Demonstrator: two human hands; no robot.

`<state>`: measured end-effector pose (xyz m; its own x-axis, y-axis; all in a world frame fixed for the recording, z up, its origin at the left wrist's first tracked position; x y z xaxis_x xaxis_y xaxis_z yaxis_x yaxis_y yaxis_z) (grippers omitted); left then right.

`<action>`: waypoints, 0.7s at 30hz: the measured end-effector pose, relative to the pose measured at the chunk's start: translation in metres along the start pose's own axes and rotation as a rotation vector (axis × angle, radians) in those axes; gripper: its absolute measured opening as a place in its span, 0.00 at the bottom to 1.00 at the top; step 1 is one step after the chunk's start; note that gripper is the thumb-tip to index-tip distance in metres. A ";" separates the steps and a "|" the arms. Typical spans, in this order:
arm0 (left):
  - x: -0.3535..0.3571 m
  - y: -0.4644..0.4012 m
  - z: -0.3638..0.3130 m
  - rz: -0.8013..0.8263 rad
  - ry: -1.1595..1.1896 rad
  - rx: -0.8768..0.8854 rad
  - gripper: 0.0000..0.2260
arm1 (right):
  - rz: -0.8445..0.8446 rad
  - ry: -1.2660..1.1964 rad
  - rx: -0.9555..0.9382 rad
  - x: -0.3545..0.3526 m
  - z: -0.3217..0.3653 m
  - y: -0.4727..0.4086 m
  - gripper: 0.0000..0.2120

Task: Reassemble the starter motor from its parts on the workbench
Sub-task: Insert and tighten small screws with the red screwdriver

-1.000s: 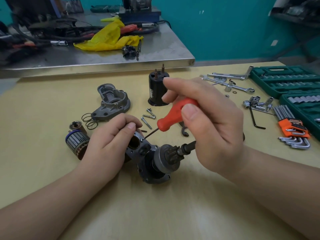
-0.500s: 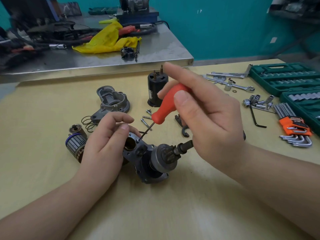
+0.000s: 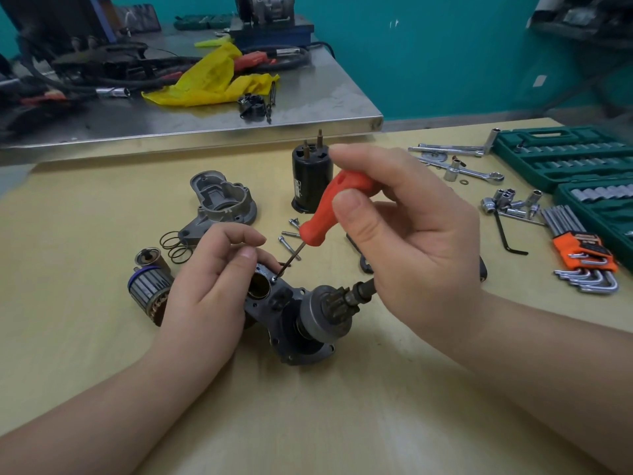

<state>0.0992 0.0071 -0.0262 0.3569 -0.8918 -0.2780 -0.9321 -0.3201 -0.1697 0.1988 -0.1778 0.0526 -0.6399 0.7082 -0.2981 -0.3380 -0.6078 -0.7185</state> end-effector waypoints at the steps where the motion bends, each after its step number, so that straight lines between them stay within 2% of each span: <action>1: 0.000 -0.001 0.000 -0.001 -0.005 -0.003 0.09 | -0.006 0.025 -0.004 -0.001 0.000 0.000 0.12; 7: 0.000 -0.001 -0.002 0.000 0.003 -0.014 0.09 | 0.010 0.011 -0.001 0.001 -0.003 0.003 0.18; 14: 0.001 -0.003 -0.005 0.004 0.016 -0.022 0.08 | -0.044 -0.023 0.037 -0.001 -0.005 0.003 0.13; 21: 0.002 -0.002 -0.008 -0.004 0.042 -0.023 0.08 | -0.057 -0.092 0.096 0.002 -0.008 0.006 0.15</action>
<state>0.1013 0.0031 -0.0189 0.3581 -0.9030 -0.2373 -0.9320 -0.3306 -0.1485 0.2012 -0.1772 0.0423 -0.6771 0.7092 -0.1966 -0.4369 -0.6023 -0.6681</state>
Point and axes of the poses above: each hand's wrist, its own y-axis away from the middle knuckle, its own x-axis out of the palm, z = x × y, the point moved 4 cm from there along -y, towards the middle knuckle, and after that the axes turned 15 degrees about z, right-handed, at the moved point
